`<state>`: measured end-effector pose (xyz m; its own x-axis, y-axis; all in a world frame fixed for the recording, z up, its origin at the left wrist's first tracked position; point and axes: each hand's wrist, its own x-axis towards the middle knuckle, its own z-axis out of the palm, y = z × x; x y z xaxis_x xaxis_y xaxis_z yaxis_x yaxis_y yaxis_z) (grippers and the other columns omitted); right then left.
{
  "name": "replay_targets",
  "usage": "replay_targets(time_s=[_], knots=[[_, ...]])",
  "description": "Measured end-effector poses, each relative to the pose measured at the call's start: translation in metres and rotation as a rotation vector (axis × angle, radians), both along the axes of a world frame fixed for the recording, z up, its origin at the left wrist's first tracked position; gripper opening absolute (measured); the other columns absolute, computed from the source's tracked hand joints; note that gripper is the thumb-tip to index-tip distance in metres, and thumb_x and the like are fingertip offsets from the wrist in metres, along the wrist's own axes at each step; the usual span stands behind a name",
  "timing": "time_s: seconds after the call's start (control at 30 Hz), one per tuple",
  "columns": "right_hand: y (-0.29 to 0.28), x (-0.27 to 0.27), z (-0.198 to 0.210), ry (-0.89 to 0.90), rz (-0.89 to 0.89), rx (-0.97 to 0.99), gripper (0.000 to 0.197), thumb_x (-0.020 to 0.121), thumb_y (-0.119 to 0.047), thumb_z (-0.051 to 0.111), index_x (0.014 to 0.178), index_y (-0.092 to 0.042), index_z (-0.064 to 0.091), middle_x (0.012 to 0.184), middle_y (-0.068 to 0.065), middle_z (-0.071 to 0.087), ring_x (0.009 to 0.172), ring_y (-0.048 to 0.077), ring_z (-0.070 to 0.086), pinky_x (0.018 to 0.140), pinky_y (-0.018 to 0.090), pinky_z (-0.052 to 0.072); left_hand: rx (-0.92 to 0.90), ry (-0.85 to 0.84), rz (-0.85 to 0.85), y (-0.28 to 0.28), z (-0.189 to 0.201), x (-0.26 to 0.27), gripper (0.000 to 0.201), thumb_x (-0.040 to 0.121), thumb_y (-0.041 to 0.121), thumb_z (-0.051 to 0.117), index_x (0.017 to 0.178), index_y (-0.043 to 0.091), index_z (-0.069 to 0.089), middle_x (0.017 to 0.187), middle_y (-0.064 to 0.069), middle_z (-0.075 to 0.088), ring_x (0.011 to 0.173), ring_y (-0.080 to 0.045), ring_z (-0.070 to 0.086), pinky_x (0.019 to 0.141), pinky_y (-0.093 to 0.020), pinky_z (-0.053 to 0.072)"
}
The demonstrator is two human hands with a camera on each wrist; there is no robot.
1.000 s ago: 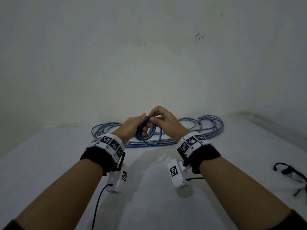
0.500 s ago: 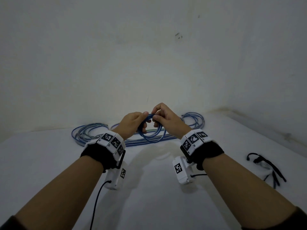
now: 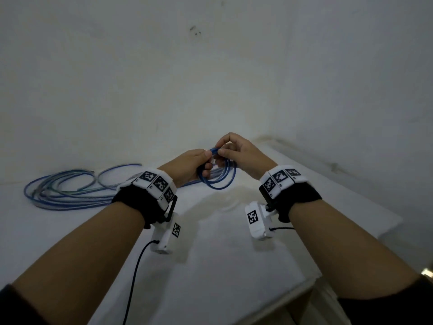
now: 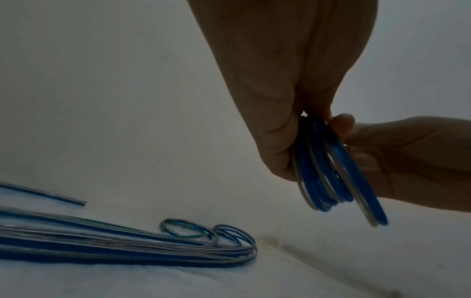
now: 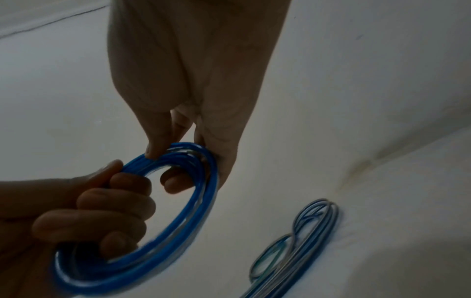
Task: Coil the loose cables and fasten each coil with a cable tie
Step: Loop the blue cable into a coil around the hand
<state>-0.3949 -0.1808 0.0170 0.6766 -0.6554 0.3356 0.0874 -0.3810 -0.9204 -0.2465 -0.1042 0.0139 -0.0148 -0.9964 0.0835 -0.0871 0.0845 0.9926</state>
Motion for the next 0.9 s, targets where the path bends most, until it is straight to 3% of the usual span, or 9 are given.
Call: replay_targets(time_s=[0.1, 0.23, 0.33, 0.43, 0.5, 0.57, 0.7, 0.83, 0.9], knots=[[-0.005, -0.033, 0.002, 0.071, -0.04, 0.061, 0.006, 0.094, -0.008, 0.051, 0.097, -0.01, 0.055, 0.092, 0.01, 0.064, 0.082, 0.018, 0.065, 0.081, 0.032, 0.054, 0.003, -0.054, -0.013, -0.017, -0.005, -0.024, 0.031, 0.102, 0.016, 0.029, 0.073, 0.011, 0.041, 0.064, -0.002, 0.038, 0.043, -0.005, 0.041, 0.051, -0.018, 0.038], [-0.023, -0.08, -0.004, 0.172, -0.295, 0.148, 0.023, 0.094, -0.023, 0.053, 0.107, -0.005, 0.058, 0.096, 0.011, 0.063, 0.083, 0.022, 0.063, 0.08, 0.035, 0.055, -0.024, -0.163, -0.009, -0.034, -0.008, -0.055, 0.034, 0.102, 0.016, 0.029, 0.071, 0.013, 0.04, 0.064, -0.001, 0.038, 0.044, -0.006, 0.039, 0.055, -0.022, 0.033], [-0.043, -0.115, -0.015, 0.433, -0.561, 0.046, 0.015, 0.091, -0.015, 0.057, 0.097, -0.002, 0.061, 0.09, 0.014, 0.064, 0.069, 0.019, 0.06, 0.065, 0.028, 0.053, -0.042, -0.216, -0.015, -0.041, -0.009, -0.073, 0.033, 0.102, 0.016, 0.028, 0.07, 0.013, 0.037, 0.065, -0.002, 0.034, 0.052, -0.012, 0.033, 0.055, -0.022, 0.03], [-0.058, -0.145, -0.026, 0.745, -0.706, -0.008, 0.006, 0.086, -0.006, 0.062, 0.082, -0.001, 0.064, 0.077, 0.014, 0.063, 0.061, 0.021, 0.057, 0.062, 0.029, 0.053, -0.045, -0.235, -0.026, -0.049, -0.011, -0.085, 0.033, 0.102, 0.016, 0.029, 0.069, 0.013, 0.035, 0.065, -0.002, 0.033, 0.054, -0.013, 0.03, 0.054, -0.021, 0.029], [-0.063, -0.159, -0.033, 0.93, -0.73, -0.038, 0.009, 0.084, -0.006, 0.064, 0.082, 0.002, 0.067, 0.076, 0.014, 0.063, 0.066, 0.023, 0.058, 0.067, 0.031, 0.054, -0.044, -0.229, -0.028, -0.055, -0.014, -0.09, 0.033, 0.101, 0.015, 0.029, 0.069, 0.013, 0.035, 0.064, -0.001, 0.032, 0.053, -0.012, 0.028, 0.05, -0.018, 0.028], [-0.065, -0.166, -0.039, 1.038, -0.714, -0.082, 0.018, 0.085, -0.008, 0.065, 0.097, 0.005, 0.069, 0.077, 0.012, 0.064, 0.072, 0.023, 0.056, 0.066, 0.029, 0.051, -0.034, -0.21, -0.029, -0.062, -0.016, -0.094, 0.033, 0.101, 0.013, 0.029, 0.068, 0.013, 0.035, 0.063, -0.002, 0.032, 0.052, -0.012, 0.028, 0.046, -0.015, 0.027], [-0.07, -0.167, -0.049, 1.103, -0.686, -0.112, 0.028, 0.088, -0.008, 0.06, 0.115, 0.0, 0.063, 0.102, 0.013, 0.063, 0.08, 0.019, 0.051, 0.084, 0.03, 0.049, -0.003, -0.208, -0.044, -0.074, -0.02, -0.097, 0.033, 0.101, 0.013, 0.029, 0.069, 0.012, 0.035, 0.063, -0.002, 0.032, 0.053, -0.012, 0.028, 0.044, -0.014, 0.027], [-0.078, -0.162, -0.055, 1.116, -0.654, -0.121, 0.022, 0.088, -0.009, 0.06, 0.108, -0.001, 0.067, 0.088, 0.009, 0.059, 0.059, 0.014, 0.048, 0.057, 0.019, 0.044, 0.015, -0.224, -0.053, -0.085, -0.022, -0.097, 0.032, 0.101, 0.014, 0.029, 0.07, 0.012, 0.036, 0.064, -0.001, 0.033, 0.053, -0.012, 0.028, 0.046, -0.015, 0.027], [-0.083, -0.162, -0.058, 1.095, -0.663, -0.123, 0.018, 0.087, -0.009, 0.062, 0.102, 0.0, 0.068, 0.076, 0.005, 0.058, 0.054, 0.009, 0.046, 0.054, 0.017, 0.041, 0.025, -0.225, -0.064, -0.089, -0.022, -0.095, 0.033, 0.101, 0.014, 0.029, 0.07, 0.012, 0.036, 0.064, -0.002, 0.032, 0.053, -0.012, 0.028, 0.047, -0.016, 0.026]])
